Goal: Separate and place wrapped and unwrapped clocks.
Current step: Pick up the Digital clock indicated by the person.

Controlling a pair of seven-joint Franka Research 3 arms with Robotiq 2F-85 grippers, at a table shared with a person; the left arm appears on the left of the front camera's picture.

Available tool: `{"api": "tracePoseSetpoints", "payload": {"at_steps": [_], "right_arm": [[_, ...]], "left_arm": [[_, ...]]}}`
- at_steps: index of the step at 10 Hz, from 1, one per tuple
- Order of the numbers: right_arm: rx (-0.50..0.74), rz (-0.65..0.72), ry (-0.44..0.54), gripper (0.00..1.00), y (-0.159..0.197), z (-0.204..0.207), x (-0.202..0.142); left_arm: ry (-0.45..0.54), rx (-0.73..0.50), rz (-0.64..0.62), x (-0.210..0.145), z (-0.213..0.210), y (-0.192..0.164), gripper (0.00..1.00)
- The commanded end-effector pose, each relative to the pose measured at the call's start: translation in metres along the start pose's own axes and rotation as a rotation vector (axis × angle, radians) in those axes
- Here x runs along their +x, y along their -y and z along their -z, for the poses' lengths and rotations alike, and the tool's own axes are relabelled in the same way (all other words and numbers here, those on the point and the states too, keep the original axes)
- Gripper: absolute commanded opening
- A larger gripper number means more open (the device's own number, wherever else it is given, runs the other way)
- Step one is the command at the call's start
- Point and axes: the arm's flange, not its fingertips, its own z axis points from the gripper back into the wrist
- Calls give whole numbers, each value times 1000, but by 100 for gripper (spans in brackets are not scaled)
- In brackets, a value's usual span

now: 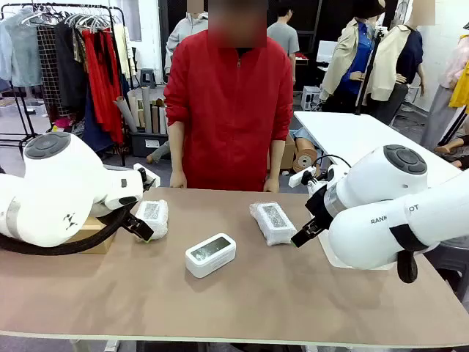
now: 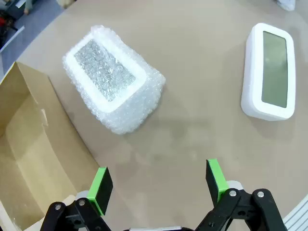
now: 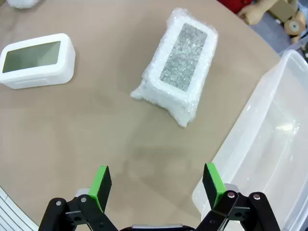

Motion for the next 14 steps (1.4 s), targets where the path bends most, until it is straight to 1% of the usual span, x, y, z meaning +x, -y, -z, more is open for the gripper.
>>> {"api": "tracePoseSetpoints", "payload": {"at_steps": [1,14], "right_arm": [[0,0,0,100,0,0,0],[0,0,0,100,0,0,0]], "left_arm": [[0,0,0,0,0,0,100],[0,0,0,0,0,0,100]]}}
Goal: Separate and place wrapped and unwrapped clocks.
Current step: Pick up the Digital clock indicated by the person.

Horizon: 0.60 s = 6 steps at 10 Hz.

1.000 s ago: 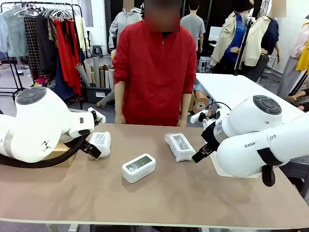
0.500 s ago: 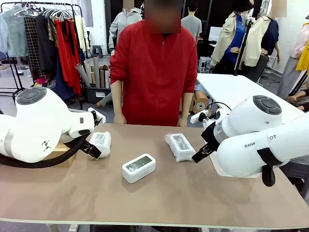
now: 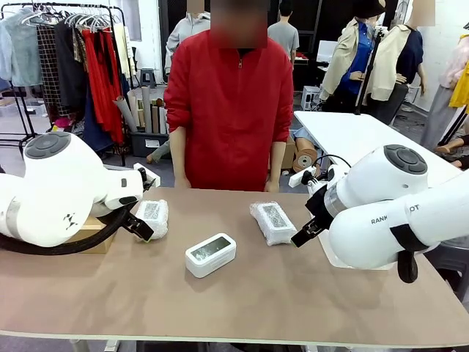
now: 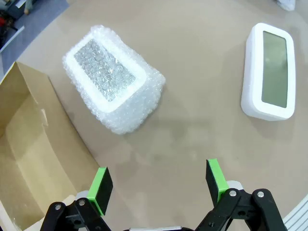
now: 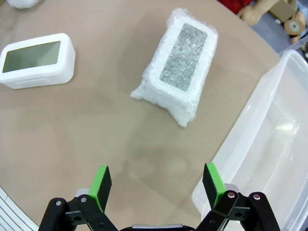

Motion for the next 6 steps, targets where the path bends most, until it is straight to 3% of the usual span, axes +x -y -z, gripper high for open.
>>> {"api": "tracePoseSetpoints", "payload": {"at_steps": [1,6], "right_arm": [[0,0,0,100,0,0,0],[0,0,0,100,0,0,0]], "left_arm": [[0,0,0,0,0,0,100],[0,0,0,0,0,0,100]]}}
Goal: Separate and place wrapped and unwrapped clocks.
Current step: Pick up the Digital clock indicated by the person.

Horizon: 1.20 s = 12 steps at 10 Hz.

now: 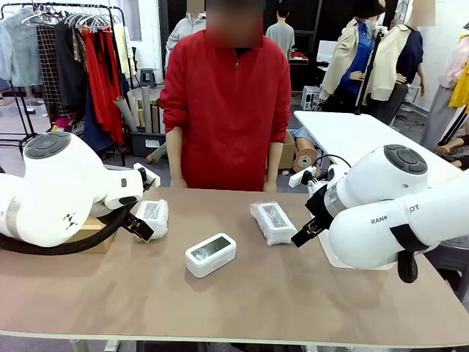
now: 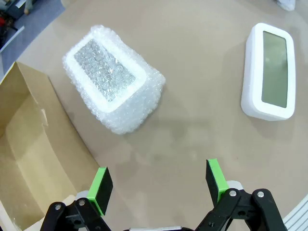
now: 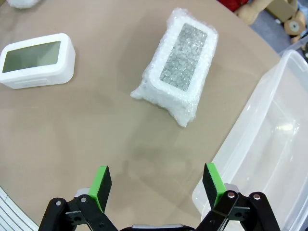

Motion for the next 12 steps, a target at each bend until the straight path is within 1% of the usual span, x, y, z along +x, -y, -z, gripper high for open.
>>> {"api": "tracePoseSetpoints", "payload": {"at_steps": [1,12], "right_arm": [[0,0,0,100,0,0,0],[0,0,0,100,0,0,0]], "left_arm": [[0,0,0,0,0,0,100],[0,0,0,0,0,0,100]]}}
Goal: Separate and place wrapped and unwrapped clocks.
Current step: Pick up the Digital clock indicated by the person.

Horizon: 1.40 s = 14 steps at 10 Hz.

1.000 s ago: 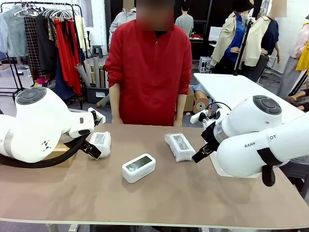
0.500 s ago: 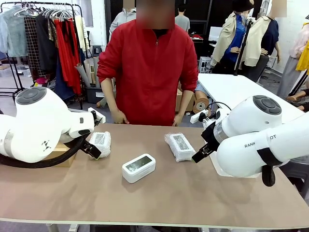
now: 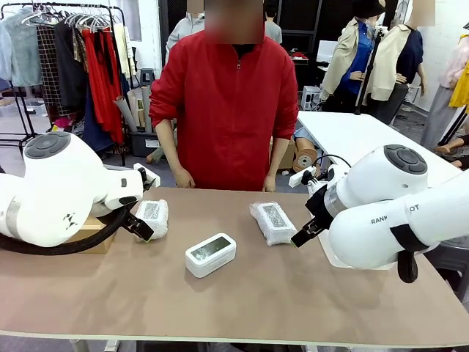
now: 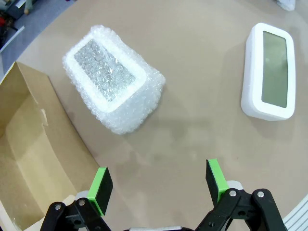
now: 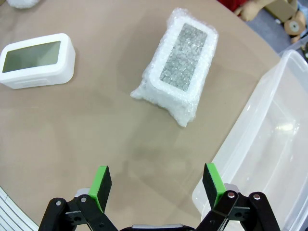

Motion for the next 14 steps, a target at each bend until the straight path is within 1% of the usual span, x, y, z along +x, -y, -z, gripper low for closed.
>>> {"api": "tracePoseSetpoints", "payload": {"at_steps": [1,3,5,8,9,11,12,13,14], "right_arm": [[33,-6,10,100,-2,-5,3],[74,-28,29,100,-7,-13,6],[138,-45,32,100,-11,-20,12],[269,-113,55,100,-15,-38,26],[297,-138,70,100,-13,-46,31],[386,-215,116,100,-2,-69,37],[401,-238,122,100,6,-73,38],[416,-254,133,100,16,-76,38],[402,-233,151,100,24,-77,38]], "left_arm": [[-32,47,43,4,-4,5,100],[-49,-5,89,12,-14,15,100],[-38,-74,120,21,-33,20,100],[10,-300,172,30,-52,10,100],[39,-340,195,33,-57,4,100],[111,-369,265,36,-68,-15,100],[144,-370,313,36,-70,-22,100],[179,-356,361,38,-72,-27,100],[188,-286,380,39,-71,-27,100]]}}
